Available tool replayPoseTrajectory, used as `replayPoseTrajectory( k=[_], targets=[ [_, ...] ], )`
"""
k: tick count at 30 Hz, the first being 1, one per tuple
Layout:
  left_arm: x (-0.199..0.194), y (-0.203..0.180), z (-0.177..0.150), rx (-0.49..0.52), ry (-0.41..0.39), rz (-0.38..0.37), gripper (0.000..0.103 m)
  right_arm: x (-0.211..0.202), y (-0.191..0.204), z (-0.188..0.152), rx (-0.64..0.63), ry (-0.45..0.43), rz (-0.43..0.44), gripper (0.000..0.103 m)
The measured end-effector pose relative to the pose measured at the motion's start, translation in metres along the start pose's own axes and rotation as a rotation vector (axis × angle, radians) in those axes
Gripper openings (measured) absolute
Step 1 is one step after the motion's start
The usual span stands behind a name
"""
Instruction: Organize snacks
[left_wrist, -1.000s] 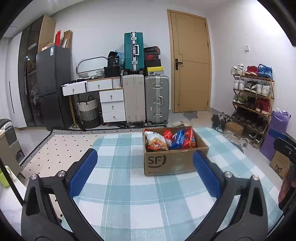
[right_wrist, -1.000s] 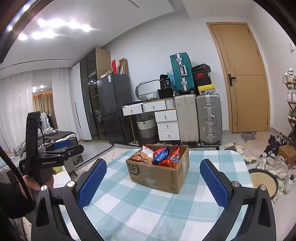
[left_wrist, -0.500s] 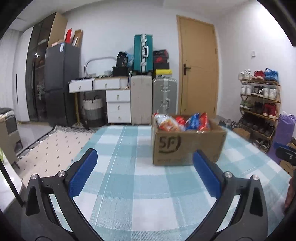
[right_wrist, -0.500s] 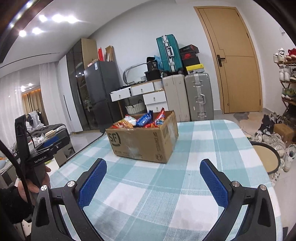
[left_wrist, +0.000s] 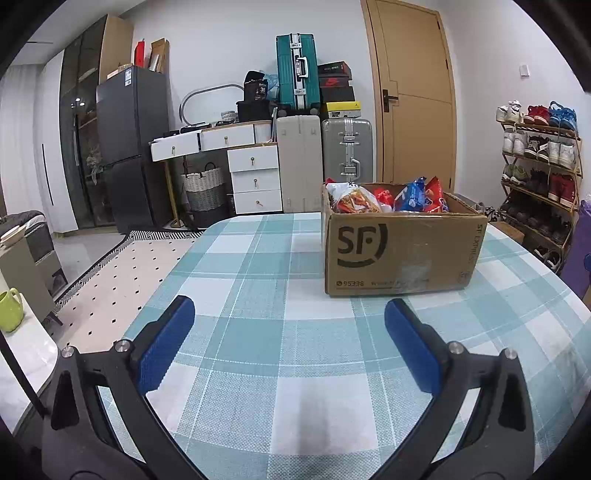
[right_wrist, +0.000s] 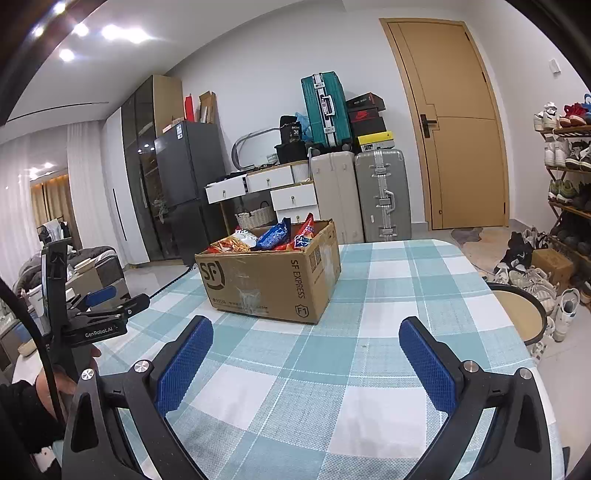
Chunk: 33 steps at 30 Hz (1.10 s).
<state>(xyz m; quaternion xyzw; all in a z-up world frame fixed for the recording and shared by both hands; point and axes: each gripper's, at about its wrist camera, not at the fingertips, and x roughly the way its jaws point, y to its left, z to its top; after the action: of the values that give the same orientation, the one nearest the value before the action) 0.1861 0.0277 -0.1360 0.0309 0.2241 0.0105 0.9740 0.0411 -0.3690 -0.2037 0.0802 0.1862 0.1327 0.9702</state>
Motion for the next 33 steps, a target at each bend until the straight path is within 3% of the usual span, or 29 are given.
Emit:
replayPoseTrajectory(
  k=[33],
  targets=[
    [-0.012,0.004,0.002,-0.014,0.005,-0.025,0.103,-0.005,-0.001,-0.005,0.004,-0.009,-0.005,0.103]
  ],
)
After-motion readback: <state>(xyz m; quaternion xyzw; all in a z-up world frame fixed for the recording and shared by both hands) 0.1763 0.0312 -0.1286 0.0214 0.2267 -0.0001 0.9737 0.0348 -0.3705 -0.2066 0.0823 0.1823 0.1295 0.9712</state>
